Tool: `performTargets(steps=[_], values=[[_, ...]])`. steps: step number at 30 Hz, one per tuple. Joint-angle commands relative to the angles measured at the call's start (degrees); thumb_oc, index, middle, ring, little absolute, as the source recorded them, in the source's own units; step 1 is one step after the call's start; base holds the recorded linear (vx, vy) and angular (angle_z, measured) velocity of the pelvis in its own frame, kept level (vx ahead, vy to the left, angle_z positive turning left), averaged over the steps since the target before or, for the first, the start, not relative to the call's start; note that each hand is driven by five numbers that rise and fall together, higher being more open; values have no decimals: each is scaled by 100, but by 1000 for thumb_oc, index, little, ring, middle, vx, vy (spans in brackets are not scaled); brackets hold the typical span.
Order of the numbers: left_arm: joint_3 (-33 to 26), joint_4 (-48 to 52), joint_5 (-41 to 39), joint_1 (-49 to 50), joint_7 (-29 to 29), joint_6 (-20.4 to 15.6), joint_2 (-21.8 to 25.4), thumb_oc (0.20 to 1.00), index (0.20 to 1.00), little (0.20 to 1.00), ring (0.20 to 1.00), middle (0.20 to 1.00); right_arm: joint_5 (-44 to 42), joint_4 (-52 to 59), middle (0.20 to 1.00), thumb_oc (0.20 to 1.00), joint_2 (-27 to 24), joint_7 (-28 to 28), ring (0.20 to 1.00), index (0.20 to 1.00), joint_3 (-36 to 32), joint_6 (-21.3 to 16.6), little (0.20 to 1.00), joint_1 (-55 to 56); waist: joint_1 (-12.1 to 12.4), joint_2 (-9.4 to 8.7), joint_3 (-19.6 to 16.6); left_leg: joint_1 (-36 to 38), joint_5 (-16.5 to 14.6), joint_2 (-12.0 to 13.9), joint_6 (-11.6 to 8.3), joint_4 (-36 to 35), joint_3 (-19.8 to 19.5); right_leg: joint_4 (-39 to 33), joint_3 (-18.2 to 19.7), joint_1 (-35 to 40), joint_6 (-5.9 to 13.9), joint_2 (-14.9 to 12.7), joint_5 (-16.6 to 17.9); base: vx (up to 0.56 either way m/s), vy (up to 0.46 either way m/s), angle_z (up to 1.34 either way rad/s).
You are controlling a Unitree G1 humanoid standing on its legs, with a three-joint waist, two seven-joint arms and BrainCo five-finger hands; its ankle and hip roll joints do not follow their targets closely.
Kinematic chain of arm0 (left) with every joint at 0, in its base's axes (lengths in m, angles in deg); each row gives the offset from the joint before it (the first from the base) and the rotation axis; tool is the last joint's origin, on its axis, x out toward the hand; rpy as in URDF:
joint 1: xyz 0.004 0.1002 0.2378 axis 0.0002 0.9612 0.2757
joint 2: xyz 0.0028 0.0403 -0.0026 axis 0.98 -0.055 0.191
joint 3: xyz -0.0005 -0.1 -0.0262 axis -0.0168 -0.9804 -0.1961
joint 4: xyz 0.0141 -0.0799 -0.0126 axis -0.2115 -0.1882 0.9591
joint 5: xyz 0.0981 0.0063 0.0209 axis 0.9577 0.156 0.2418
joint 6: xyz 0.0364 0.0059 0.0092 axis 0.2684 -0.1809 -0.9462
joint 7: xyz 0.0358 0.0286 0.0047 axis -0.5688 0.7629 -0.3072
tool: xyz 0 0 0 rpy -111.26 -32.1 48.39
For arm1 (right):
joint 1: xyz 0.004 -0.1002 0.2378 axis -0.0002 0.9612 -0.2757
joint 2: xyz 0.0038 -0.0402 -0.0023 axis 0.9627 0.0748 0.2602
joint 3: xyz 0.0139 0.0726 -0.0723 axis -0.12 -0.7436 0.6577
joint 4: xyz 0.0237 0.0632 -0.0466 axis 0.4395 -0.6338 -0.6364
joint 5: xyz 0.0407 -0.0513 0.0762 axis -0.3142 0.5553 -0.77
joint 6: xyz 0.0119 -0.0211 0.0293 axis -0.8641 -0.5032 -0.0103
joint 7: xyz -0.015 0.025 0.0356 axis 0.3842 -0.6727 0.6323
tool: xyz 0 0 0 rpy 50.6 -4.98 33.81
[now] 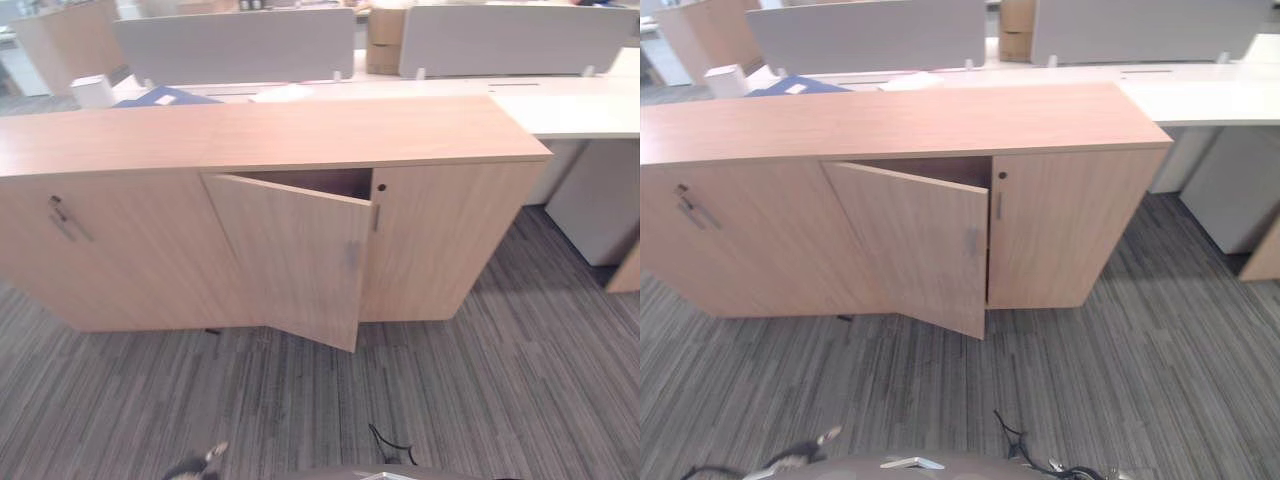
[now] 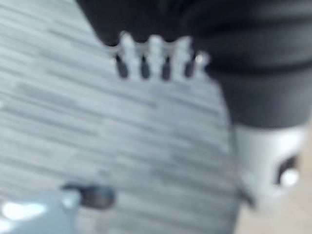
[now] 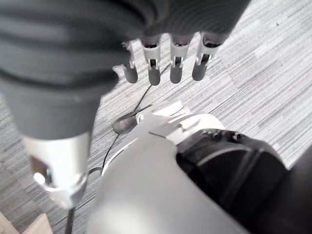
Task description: Put the empty folder in the office cabinet
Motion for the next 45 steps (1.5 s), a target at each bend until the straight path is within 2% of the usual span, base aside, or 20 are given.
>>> performTargets(steps=[1, 4, 5, 7, 9, 15, 27, 45], values=[[-282, -1164, 1475, -1048, -265, 679, -625, 1000, 1000, 1000, 1000, 1000, 9, -478, 1000, 1000, 110, -20, 1000, 1000, 56, 127, 1000, -349, -37, -114, 157, -193, -45, -93, 203, -1, -180, -2, -129, 217, 255, 32, 181, -1, 7, -5], [-402, -1692, 1522, -998, -205, 843, -667, 1000, 1000, 1000, 1000, 1000, 157, -488, 1000, 1000, 153, 42, 1000, 1000, 52, 115, 1000, -357, -57, -109, 155, -192, -49, -82, 206, -1, -165, -2, -117, 214, 260, 25, 175, 9, 22, 0], [-645, -1989, 1313, -899, -378, 846, -712, 1000, 1000, 1000, 1000, 1000, 535, -469, 1000, 1000, 237, -9, 1000, 1000, 80, -90, 1000, -306, -92, -104, 130, -167, -87, -76, 213, -1, -130, -2, -91, 222, 267, 25, 156, 31, 33, 9], [-674, -1995, 1191, -879, -373, 861, -731, 1000, 1000, 1000, 1000, 1000, 552, -457, 1000, 1000, 236, -27, 1000, 1000, 80, -97, 1000, -296, -90, -104, 124, -161, -95, -75, 214, -1, -127, -2, -89, 228, 266, 27, 147, 19, 25, 2], [-735, -2020, 702, -762, -272, 845, -800, 1000, 1000, 1000, 1000, 1000, 582, -465, 1000, 1000, 210, -114, 1000, 1000, 51, -43, 1000, -315, -29, -118, 121, -173, -109, -90, 212, -1, -160, -2, -127, 241, 243, 29, 110, -11, 16, -9], [-791, -2021, 653, -664, -367, 736, -840, 1000, 1000, 1000, 1000, 1000, 426, -499, 1000, 1000, 237, -116, 1000, 1000, 58, -29, 1000, -361, 109, -166, 136, -188, -113, -128, 217, -1, -268, -2, -257, 275, 227, 29, 87, -17, -11, -2], [-745, -1974, 788, -710, -580, 649, -793, 1000, 1000, 1000, 1000, 1000, 456, -470, 1000, 1000, 263, -110, 1000, 1000, 220, -97, 1000, -387, 157, -197, 165, -199, -97, -121, 211, -1, -322, -2, -333, 301, 204, 37, 62, -14, -13, 6], [-746, -2077, 824, -796, -438, 951, -778, 1000, 1000, 1000, 1000, 1000, 438, -468, 1000, 1000, 280, -99, 1000, 1000, 244, 13, 1000, -401, 144, -183, 113, -190, -83, -101, 174, -1, -335, -2, -368, 326, 179, 61, 20, 0, 0, 0]])
